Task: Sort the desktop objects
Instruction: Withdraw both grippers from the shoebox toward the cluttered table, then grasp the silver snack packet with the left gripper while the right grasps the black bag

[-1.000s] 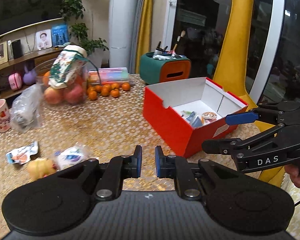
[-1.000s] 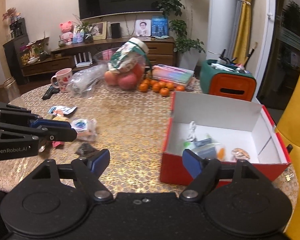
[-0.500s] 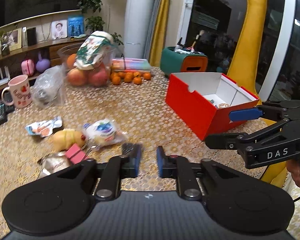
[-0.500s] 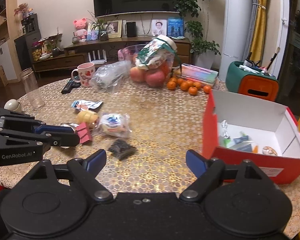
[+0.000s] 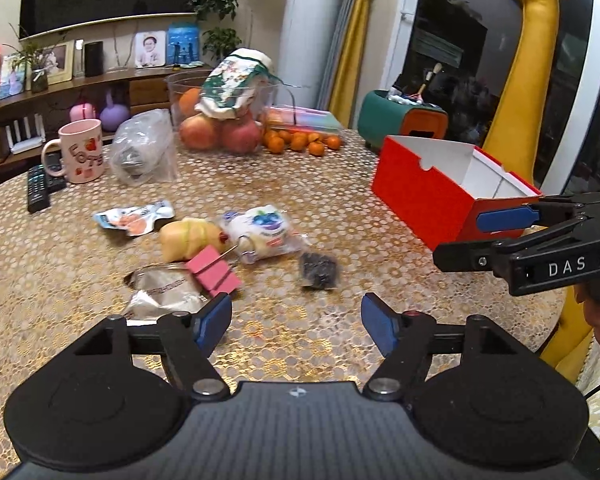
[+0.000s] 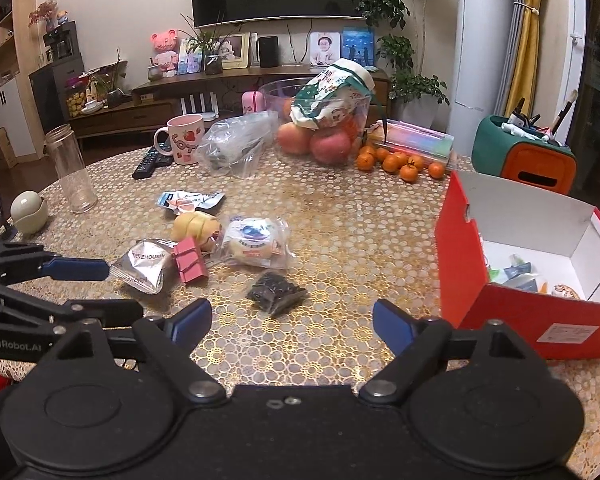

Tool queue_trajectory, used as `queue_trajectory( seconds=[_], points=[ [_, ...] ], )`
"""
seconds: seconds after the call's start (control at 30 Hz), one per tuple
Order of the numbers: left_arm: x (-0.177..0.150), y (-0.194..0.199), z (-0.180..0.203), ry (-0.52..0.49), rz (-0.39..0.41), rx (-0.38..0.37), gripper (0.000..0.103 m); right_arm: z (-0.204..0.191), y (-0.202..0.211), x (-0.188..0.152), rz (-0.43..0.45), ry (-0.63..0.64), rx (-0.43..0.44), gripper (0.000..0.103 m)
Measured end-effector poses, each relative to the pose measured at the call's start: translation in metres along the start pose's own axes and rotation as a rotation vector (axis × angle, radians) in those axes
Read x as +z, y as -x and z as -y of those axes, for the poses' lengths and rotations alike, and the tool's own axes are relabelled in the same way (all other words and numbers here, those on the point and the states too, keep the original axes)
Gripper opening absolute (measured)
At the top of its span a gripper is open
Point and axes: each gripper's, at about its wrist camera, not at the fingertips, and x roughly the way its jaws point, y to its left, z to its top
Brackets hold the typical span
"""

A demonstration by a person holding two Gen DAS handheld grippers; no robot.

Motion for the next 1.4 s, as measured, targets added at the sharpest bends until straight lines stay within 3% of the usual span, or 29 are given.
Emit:
queue_trajectory(
  seconds=[0.23, 0.33, 0.53, 0.67, 1.03, 1.4],
  points=[
    [-0.017, 0.002, -0.017, 0.010, 0.004, 0.030, 0.073, -0.010, -0.012, -0.004, -0.009, 0.004, -0.013, 0.088],
    [-0.025, -0.001, -0.022, 0.004, -0.002, 0.041, 0.084, -0.015, -0.017, -0.006, -0.011, 0.020, -0.018, 0.089],
    [-0.033, -0.015, -0.034, 0.007, -0.013, 0.069, 0.085, -0.027, -0.032, -0.010, -0.001, 0.078, -0.038, 0.091],
    [-0.029, -0.029, -0.046, 0.028, -0.016, 0.086, 0.101, -0.028, -0.049, -0.009, -0.009, 0.071, -0.035, 0.091],
    [-0.007, -0.074, -0.077, 0.021, -0.042, 0.153, 0.101, -0.024, -0.093, 0.002, -0.021, 0.034, -0.032, 0.092],
    [-0.006, -0.109, -0.084, 0.006, -0.091, 0.193, 0.101, -0.019, -0.133, 0.011, -0.053, -0.044, -0.050, 0.092]
  ],
)
